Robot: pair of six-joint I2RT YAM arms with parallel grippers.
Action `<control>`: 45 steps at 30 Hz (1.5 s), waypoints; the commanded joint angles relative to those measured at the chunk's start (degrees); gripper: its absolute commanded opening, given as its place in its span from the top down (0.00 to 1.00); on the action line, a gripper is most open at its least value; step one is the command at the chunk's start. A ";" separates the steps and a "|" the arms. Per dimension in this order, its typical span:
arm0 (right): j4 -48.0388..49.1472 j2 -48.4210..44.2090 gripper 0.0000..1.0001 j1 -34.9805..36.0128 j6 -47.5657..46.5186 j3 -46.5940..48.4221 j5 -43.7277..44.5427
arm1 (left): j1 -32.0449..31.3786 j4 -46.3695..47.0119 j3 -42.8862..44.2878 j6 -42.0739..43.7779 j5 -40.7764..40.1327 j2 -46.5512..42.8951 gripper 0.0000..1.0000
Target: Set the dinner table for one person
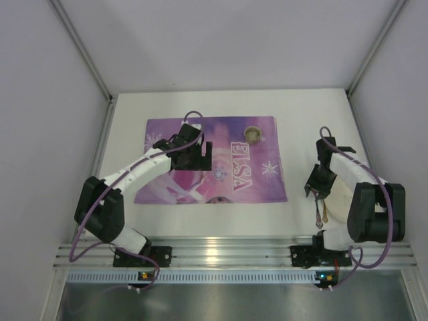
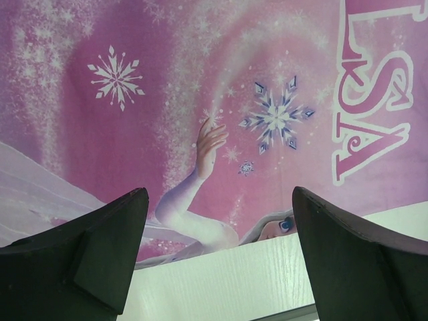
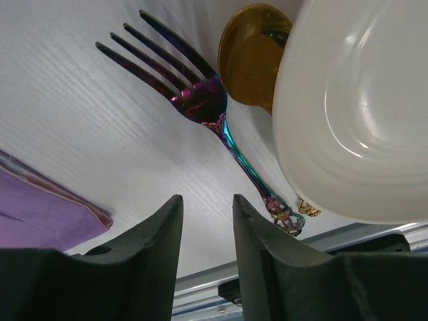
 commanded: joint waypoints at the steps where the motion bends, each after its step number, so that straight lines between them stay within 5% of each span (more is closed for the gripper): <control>1: 2.76 2.72 0.64 -0.26 1.14 -0.02 2.43 | -0.22 2.80 0.15 1.03 0.21 0.06 0.06; 22: 4.96 10.72 0.67 -4.13 -2.20 1.66 4.54 | -0.14 2.10 1.73 0.42 -0.93 1.99 0.06; 28: 5.31 12.92 0.84 -4.13 -2.99 2.97 4.45 | -0.14 2.01 2.17 0.07 -1.20 2.43 0.06; 30: 5.49 13.62 0.99 -4.04 -3.52 3.50 4.02 | -0.22 1.92 2.26 -0.11 -1.20 2.60 0.06; 35: 4.61 13.10 1.00 -3.60 -5.02 5.52 4.80 | -0.22 1.31 3.66 -0.02 -1.37 2.87 0.06; 45: -8.65 9.23 1.00 7.11 -2.12 29.58 2.79 | -0.22 -0.19 9.38 3.05 0.38 2.35 0.07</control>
